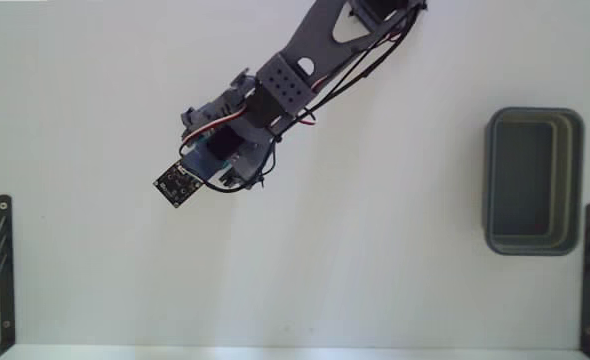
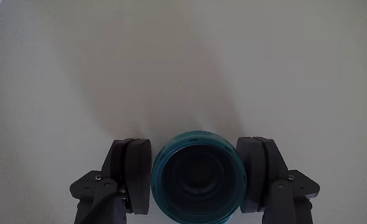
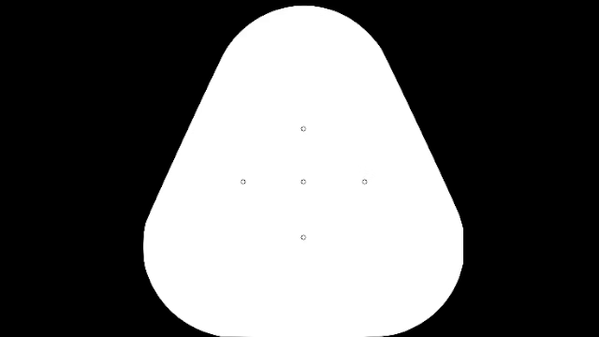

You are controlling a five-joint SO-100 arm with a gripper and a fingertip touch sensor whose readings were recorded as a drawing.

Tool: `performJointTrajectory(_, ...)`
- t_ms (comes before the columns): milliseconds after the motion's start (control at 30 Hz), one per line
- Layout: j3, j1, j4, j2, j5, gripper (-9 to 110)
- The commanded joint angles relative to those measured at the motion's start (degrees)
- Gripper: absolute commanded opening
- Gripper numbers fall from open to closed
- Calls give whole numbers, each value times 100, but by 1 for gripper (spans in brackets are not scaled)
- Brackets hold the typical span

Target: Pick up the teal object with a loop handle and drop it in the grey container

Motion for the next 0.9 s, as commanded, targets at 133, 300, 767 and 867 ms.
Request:
performJointTrajectory(133, -30, 73, -66, 195, 26, 79)
performJointTrajectory(300, -30, 73, -66, 195, 26, 78)
performJointTrajectory(767, -30, 73, -66, 195, 26, 74)
performJointTrajectory(867, -30, 73, -66, 195, 26, 73)
